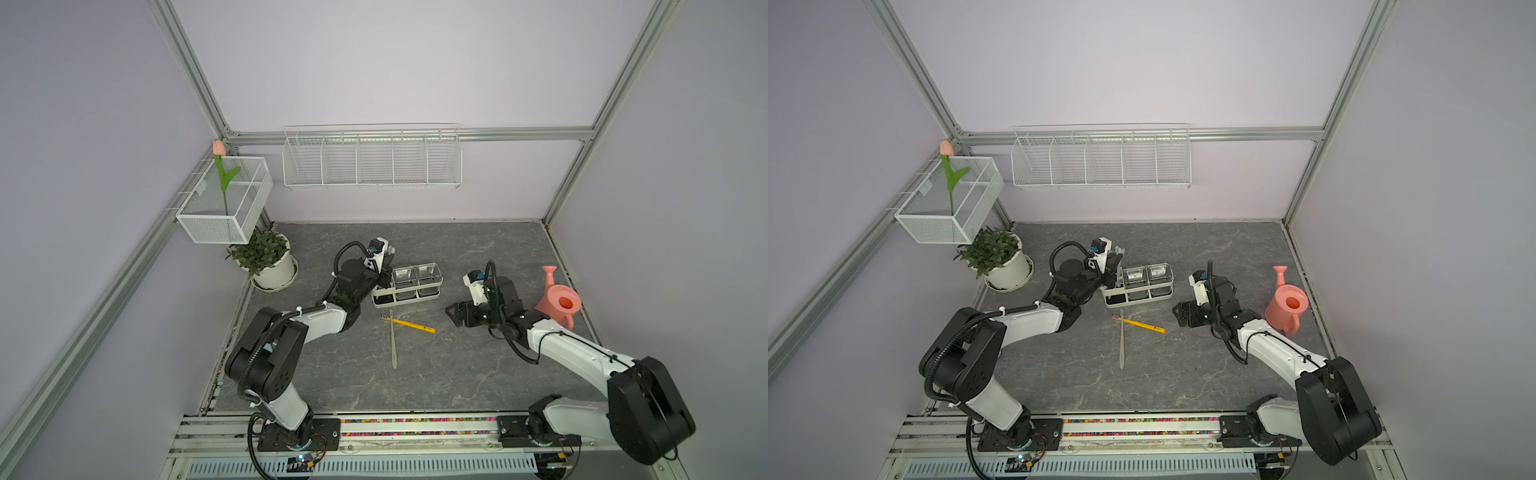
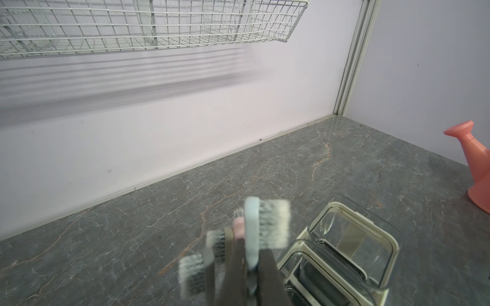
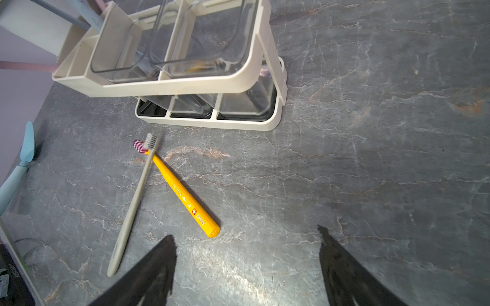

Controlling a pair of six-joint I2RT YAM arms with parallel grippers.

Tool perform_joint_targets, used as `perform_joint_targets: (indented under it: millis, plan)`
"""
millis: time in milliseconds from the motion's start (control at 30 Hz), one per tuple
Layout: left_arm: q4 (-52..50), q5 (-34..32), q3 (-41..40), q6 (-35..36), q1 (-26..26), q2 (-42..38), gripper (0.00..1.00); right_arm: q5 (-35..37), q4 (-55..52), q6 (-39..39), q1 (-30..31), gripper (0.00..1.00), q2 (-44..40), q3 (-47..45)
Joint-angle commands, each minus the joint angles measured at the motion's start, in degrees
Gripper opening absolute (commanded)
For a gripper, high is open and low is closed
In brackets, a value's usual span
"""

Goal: Place the toothbrush into the toothbrush holder
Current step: Place the toothbrush in the toothbrush holder.

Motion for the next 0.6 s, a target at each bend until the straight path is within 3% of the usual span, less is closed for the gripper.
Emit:
perform_joint_targets:
  millis: [0,567]
  plan:
    - [2.0,-1.0,-1.2,-0.1,-0.3,1.4,0.00,0.0,-0.5,-0.3,-0.4,0.86,0.9,1.5]
    - [1.8,-0.7,1.1,-0.1,-0.3,3.7,0.02,-0.4,0.2,-0.4,-0.3,0.87,2.8,2.8]
